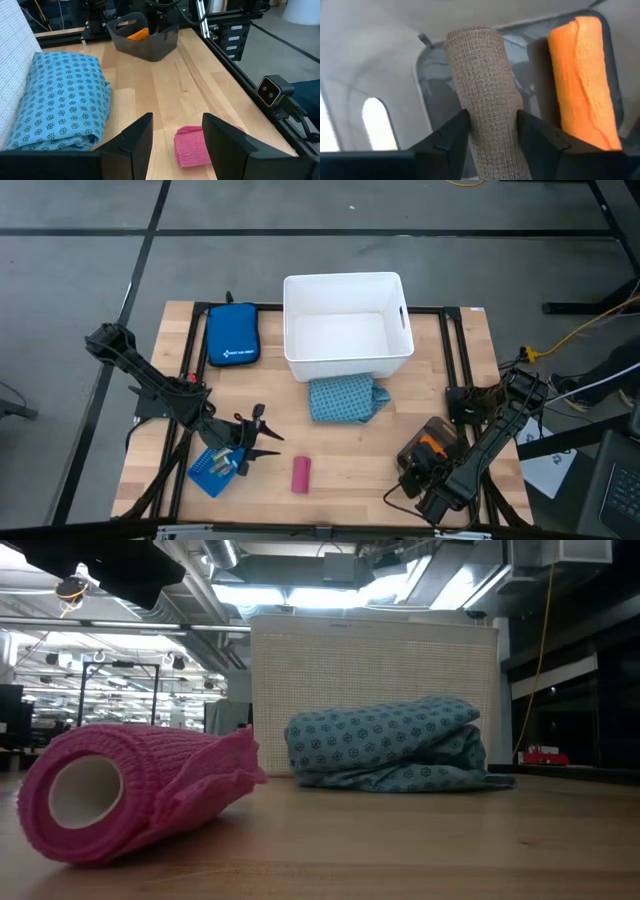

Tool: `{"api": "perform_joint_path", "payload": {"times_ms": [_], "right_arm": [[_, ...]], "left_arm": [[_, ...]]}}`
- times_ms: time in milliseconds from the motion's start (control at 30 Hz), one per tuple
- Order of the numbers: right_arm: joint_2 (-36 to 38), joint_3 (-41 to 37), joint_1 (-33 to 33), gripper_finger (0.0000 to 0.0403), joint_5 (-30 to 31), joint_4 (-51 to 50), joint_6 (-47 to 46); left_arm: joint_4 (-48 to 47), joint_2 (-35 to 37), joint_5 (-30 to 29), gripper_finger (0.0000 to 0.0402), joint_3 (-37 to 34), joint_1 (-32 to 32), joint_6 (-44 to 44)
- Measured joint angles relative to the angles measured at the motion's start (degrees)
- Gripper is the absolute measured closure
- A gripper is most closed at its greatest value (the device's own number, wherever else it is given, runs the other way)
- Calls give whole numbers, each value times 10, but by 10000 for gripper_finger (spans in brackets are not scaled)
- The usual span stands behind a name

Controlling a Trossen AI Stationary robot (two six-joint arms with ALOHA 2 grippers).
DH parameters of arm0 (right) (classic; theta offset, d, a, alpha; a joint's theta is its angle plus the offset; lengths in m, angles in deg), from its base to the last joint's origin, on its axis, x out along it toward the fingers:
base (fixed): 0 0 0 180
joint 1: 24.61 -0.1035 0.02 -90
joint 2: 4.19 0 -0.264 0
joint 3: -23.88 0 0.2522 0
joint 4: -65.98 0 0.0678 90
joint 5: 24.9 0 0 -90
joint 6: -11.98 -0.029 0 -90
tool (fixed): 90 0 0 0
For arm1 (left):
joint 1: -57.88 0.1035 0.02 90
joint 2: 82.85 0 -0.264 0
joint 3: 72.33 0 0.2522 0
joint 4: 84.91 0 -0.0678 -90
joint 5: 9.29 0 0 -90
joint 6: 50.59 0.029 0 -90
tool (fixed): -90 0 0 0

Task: Pick & Place Medicine items
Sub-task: Put the brown bandage into the black bin, then put the pink bandage into the black bin

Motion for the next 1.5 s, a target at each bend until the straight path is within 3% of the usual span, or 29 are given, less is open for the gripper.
{"api": "perform_joint_path", "payload": {"times_ms": [267,600,1000,1300,1500], "right_arm": [[0,2,0,159,-13,-1,3],[0,3,0,101,-13,-1,3],[0,17,0,96,-15,-13,6],[0,114,0,96,5,-145,12],[0,135,0,96,7,-184,5]], "left_arm": [[0,0,0,233,0,0,-2],[0,0,0,233,0,0,-3],[0,0,0,233,0,0,-4],[0,0,0,233,0,0,-4],[0,0,0,233,0,0,-3]]}}
